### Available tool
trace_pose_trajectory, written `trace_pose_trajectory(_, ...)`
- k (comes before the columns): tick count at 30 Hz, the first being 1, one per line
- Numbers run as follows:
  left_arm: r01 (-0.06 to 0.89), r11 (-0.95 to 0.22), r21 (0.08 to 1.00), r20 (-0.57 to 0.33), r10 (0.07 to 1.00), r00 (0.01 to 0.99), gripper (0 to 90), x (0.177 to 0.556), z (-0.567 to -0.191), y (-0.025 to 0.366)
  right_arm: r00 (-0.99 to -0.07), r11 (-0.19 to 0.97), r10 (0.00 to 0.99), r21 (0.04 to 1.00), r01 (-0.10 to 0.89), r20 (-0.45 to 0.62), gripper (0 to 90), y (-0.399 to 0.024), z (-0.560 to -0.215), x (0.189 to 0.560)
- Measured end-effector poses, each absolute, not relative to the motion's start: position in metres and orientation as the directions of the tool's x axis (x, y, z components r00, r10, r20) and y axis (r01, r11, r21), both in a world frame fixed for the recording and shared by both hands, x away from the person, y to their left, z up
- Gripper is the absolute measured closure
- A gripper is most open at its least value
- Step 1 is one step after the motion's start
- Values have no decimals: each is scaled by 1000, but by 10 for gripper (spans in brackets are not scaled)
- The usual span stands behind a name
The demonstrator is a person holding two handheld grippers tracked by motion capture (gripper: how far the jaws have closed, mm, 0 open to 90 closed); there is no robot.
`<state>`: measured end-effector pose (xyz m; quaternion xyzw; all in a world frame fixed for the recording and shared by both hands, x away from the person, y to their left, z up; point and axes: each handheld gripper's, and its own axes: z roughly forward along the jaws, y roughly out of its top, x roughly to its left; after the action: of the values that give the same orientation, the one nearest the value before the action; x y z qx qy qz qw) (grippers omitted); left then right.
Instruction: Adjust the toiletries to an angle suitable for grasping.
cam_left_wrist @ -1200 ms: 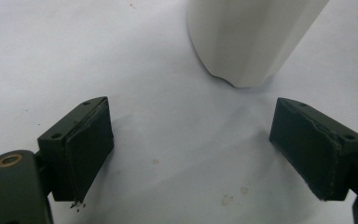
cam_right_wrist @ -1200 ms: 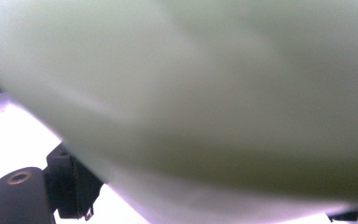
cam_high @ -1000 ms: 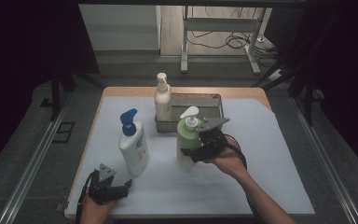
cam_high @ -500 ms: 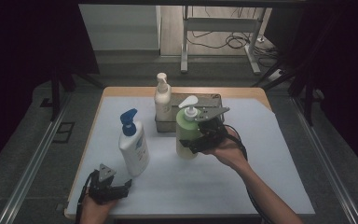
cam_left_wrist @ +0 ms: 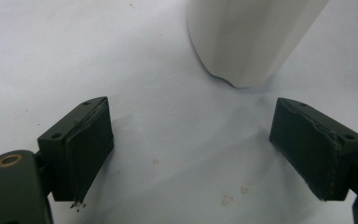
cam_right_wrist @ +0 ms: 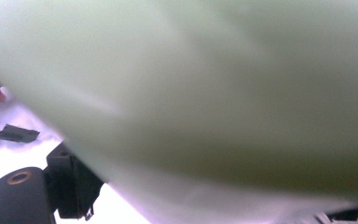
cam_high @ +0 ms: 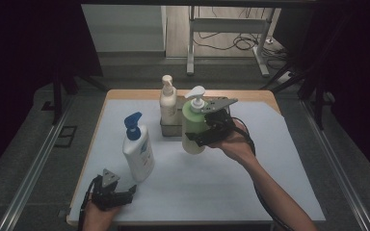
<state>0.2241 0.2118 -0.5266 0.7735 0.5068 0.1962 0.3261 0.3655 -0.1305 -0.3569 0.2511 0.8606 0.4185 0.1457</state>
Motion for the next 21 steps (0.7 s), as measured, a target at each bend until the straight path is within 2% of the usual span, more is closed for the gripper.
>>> trace_pose_trajectory(21, 657, -274, 702, -28, 912, 410, 130, 224, -526, 212, -803, 504, 595, 800, 325, -49, 123, -123, -341, 397)
